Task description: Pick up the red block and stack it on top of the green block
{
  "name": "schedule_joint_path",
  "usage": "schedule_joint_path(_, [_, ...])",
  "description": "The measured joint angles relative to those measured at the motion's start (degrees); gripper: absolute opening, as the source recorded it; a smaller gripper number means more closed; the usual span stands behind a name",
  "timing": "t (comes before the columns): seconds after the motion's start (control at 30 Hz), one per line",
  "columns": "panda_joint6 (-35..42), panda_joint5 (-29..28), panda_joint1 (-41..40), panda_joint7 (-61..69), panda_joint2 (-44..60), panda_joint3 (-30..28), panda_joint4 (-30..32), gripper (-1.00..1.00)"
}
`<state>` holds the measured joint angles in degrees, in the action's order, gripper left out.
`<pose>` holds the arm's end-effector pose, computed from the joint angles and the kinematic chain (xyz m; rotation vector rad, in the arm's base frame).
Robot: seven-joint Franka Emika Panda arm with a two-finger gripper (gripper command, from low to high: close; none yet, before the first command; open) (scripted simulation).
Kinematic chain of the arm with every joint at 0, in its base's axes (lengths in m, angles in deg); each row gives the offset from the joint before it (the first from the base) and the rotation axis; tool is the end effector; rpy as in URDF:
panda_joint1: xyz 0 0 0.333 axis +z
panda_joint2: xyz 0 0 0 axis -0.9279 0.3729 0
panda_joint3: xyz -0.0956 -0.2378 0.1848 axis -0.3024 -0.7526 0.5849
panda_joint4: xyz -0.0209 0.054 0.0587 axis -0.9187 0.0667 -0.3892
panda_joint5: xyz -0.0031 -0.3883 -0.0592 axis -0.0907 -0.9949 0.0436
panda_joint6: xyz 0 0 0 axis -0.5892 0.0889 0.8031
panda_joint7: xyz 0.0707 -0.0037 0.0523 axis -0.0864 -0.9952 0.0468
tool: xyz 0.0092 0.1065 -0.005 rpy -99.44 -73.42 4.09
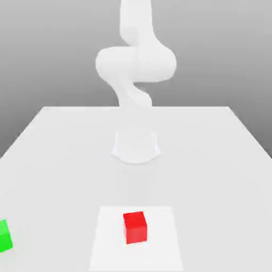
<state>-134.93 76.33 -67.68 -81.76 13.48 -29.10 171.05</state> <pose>0.3814 -0.0009 0.6614 -2.5117 1.0294 -0.9369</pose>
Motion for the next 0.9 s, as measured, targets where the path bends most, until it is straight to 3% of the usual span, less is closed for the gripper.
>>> schedule_joint_path(0.67, [-23.3,0.5,2.1,10.8,42.0,-2.4,20.6,0.00])
schedule_joint_path(0.87, [-33.4,1.9,1.3,12.3,54.5,-1.2,19.9,0.00])
schedule_joint_path(0.9, [-34.7,2.1,1.1,12.4,55.9,-1.0,19.7,-1.00])
